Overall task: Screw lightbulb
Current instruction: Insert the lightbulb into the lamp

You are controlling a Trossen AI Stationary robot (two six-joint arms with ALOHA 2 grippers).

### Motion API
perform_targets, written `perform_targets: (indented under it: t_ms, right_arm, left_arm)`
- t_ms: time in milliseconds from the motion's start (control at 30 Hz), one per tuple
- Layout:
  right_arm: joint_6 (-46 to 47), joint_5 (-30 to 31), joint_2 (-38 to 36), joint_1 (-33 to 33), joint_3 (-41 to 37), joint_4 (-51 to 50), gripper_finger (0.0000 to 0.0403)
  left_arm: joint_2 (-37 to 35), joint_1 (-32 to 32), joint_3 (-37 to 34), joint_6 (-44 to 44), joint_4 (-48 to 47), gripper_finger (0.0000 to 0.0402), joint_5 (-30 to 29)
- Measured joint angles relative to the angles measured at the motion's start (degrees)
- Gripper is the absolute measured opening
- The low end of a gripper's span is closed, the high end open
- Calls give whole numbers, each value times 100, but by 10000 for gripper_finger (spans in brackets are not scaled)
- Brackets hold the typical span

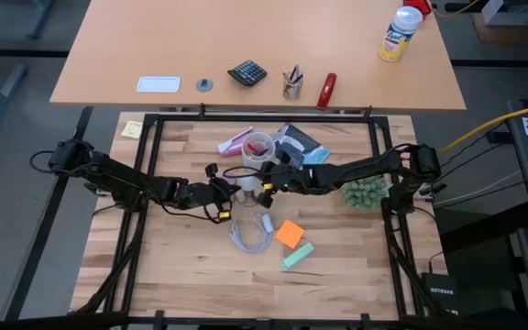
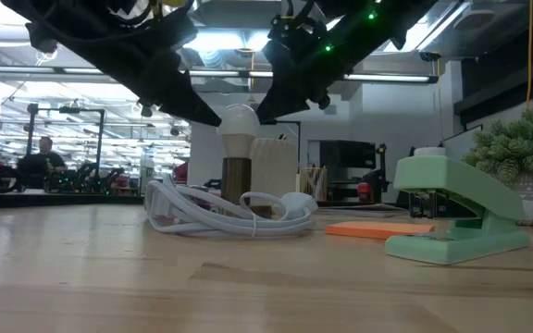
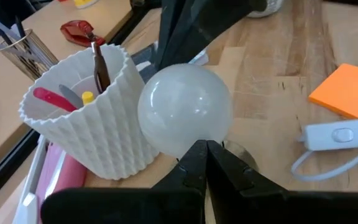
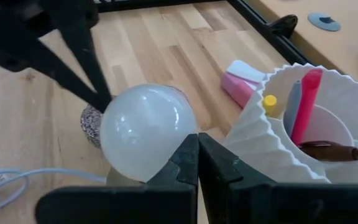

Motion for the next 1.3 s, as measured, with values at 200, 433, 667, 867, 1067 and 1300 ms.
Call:
perform_targets:
  t_ms: [200,433,667,867,1067,1300]
  right_arm:
    - [60,63,-7,156,0,-45,7]
    - [357,55,-12,202,0,-125,7]
    - [491,-690,15,272,7,-188,7]
    - [425,-501,10,417,5,-153,7]
    - [177,46,13,499,4,-132,7]
    - [-231,419,13,495,185,-114,7]
  left_arm:
    - [0,53,-3,-1,-11,1,4]
    - [0,55,-5,-6,-59,1,-107]
    - [0,82,2,-266,-324,1,-520]
    - [3,146,2,-309,-327,1,-523]
    - [-60,96,2,-197,-369,1,-697]
    - [-514,-170,2,-178,-388,1,-722]
